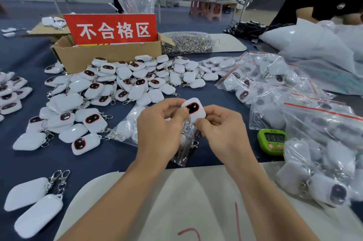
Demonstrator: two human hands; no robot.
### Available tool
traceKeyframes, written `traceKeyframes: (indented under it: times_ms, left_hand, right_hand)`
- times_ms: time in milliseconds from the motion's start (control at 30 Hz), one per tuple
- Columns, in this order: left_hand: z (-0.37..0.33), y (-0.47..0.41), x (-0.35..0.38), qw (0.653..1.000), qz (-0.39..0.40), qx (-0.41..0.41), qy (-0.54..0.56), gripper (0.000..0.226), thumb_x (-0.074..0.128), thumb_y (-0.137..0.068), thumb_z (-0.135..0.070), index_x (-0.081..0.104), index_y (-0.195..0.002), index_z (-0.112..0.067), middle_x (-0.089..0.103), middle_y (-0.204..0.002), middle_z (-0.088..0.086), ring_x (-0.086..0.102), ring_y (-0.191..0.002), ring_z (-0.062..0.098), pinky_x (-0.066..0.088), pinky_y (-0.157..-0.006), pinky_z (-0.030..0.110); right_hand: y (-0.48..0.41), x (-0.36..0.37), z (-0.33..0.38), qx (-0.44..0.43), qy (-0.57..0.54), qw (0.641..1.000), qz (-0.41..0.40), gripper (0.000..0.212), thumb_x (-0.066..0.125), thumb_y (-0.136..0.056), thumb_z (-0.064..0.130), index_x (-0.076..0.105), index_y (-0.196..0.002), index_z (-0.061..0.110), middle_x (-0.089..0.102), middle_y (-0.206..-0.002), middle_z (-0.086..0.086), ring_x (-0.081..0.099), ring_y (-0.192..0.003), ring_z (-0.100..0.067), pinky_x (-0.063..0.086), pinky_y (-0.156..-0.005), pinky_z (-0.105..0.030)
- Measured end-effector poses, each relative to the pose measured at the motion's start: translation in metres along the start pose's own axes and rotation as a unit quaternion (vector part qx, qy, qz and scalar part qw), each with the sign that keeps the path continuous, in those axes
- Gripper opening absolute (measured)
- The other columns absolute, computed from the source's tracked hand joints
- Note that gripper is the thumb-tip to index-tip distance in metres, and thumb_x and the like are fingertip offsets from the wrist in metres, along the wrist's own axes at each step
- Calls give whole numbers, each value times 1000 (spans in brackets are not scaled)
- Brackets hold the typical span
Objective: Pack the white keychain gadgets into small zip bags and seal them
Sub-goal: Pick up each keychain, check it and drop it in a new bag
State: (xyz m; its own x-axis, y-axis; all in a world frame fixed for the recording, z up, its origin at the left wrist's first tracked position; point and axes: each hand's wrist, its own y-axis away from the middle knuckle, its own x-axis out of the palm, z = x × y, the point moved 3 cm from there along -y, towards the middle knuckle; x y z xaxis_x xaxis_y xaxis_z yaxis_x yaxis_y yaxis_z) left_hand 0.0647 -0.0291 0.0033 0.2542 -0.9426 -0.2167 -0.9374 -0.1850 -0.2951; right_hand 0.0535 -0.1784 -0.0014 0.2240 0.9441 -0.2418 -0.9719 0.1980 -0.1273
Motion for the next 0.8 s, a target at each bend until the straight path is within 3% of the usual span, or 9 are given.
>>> traceKeyframes:
  times_ms: [67, 167, 267, 333, 433, 567, 633, 733, 800]
  left_hand:
    - [1, 0, 0, 1000, -1, 5, -20, 6, 74, -92, -34, 75, -92, -39, 73, -79, -28, 69, -84, -5, 50, -77, 26]
    - [2, 3, 1, 991, -19, 57, -120, 20, 74, -89, -26, 75, -101, -42, 70, -80, -33, 63, -92, 2, 49, -90, 27]
    - [0, 6, 0, 976, -55, 122, -174, 34, 81, -84, -24, 75, -111, -42, 69, -87, -25, 44, -88, -4, 28, -94, 3]
    - [0, 6, 0, 969, -52, 162, -181, 29, 84, -83, -25, 78, -107, -40, 73, -87, -18, 47, -85, -9, 23, -94, 4]
    - [1, 6, -1, 965, -48, 190, -176, 26, 85, -82, -21, 79, -103, -35, 69, -83, -22, 44, -89, -25, 22, -92, 7]
    - [3, 5, 0, 972, -39, 132, -188, 30, 81, -85, -25, 75, -107, -44, 65, -80, -28, 39, -89, -4, 25, -88, 2]
    - [2, 6, 0, 974, -30, 120, -188, 38, 79, -85, -27, 71, -116, -47, 65, -87, -29, 42, -95, -5, 27, -88, 1]
    - [-2, 7, 1, 976, 6, 151, -156, 58, 80, -80, -20, 65, -130, -45, 55, -102, -40, 42, -104, -26, 30, -96, 3]
    - [-2, 7, 3, 978, 21, 154, -139, 47, 80, -83, -21, 70, -124, -43, 55, -103, -44, 46, -104, -25, 36, -101, 13]
  right_hand:
    - [1, -1, 2, -32, 33, 998, -35, 19, 74, -88, 9, 78, -85, 27, 74, -71, 10, 69, -65, -10, 57, -70, -27]
    - [6, -7, 9, -114, 104, 982, -105, 22, 76, -85, 10, 79, -87, 32, 70, -68, 17, 68, -70, -7, 54, -70, -23]
    - [12, -9, 18, -193, 156, 957, -148, 25, 77, -81, 14, 81, -95, 34, 60, -75, 35, 65, -83, -8, 55, -85, -39]
    - [14, -9, 21, -235, 172, 942, -165, 25, 78, -80, 13, 82, -97, 31, 55, -84, 41, 65, -90, -6, 54, -87, -43]
    - [14, -8, 20, -262, 176, 933, -175, 25, 77, -80, 15, 82, -99, 31, 56, -89, 40, 66, -94, -5, 53, -88, -36]
    - [6, -9, 9, -157, 87, 975, -130, 33, 77, -84, 9, 78, -90, 42, 72, -87, 18, 66, -86, 4, 45, -77, -7]
    - [-2, -6, 6, -60, -14, 995, -81, 37, 74, -87, 6, 79, -76, 40, 75, -76, 14, 65, -70, 3, 47, -70, -13]
    - [-4, -6, 2, 43, -119, 991, -38, 31, 66, -92, 2, 82, -79, 25, 73, -66, 3, 61, -59, -7, 47, -60, -21]
    - [-4, -7, 1, 76, -173, 982, -12, 27, 61, -94, 2, 83, -86, 16, 69, -65, -8, 57, -60, -16, 44, -56, -24]
